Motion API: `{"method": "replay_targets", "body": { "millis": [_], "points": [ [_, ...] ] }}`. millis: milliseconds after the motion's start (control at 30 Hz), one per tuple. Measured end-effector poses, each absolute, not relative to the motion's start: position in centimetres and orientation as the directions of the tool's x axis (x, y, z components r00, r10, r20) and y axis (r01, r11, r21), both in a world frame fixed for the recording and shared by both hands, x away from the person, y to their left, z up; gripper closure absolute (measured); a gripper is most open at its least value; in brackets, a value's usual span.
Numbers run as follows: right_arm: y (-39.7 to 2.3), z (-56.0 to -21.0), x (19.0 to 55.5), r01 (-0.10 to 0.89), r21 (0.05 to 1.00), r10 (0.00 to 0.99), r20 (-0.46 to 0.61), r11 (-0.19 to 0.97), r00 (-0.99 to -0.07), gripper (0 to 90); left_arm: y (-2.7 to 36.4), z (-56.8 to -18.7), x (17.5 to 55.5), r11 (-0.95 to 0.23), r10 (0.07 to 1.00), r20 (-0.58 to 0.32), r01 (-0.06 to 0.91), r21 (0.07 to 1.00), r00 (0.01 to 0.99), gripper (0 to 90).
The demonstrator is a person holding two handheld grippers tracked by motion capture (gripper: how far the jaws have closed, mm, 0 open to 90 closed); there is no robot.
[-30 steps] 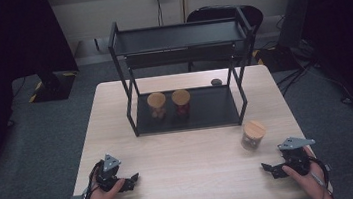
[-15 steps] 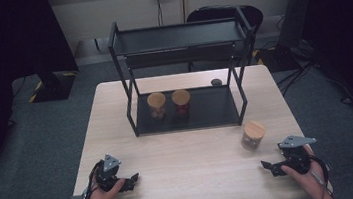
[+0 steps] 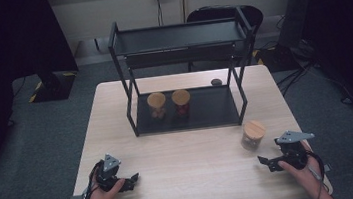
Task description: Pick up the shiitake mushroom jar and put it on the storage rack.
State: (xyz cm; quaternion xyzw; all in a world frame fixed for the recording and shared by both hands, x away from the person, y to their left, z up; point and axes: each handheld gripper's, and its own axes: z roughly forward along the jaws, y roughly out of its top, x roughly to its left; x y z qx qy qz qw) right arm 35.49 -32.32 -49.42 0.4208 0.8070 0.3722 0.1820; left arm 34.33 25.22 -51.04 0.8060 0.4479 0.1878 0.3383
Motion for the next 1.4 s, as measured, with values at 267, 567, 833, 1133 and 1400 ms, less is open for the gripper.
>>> {"method": "replay_targets", "body": {
  "millis": [267,567,833,1133,1400],
  "points": [
    [-31.7,-49.0,36.4,0.539,0.764,0.813,0.032,0.356,-0.582,0.8,25.2,-51.0,34.3,-0.371,0.849,0.0,0.595,0.713,0.529,0.3],
    [-30.9,-49.1,37.1,0.53,0.765,0.804,0.025,0.367,-0.594,1.1,25.2,-51.0,34.3,-0.37,0.849,0.0,0.595,0.714,0.528,0.3],
    [-31.0,-49.1,38.1,0.538,0.785,0.823,0.064,0.308,-0.564,3.9,25.2,-51.0,34.3,-0.37,0.849,0.0,0.595,0.714,0.528,0.3],
    [-30.6,-49.1,38.8,0.535,0.796,0.82,0.087,0.285,-0.566,8.1,25.2,-51.0,34.3,-0.37,0.849,0.0,0.595,0.714,0.529,0.3],
    [-30.0,-49.1,39.5,0.523,0.8,0.816,0.076,0.292,-0.573,14.8,25.2,-51.0,34.3,-0.37,0.849,0.0,0.595,0.714,0.528,0.3]
  ]
}}
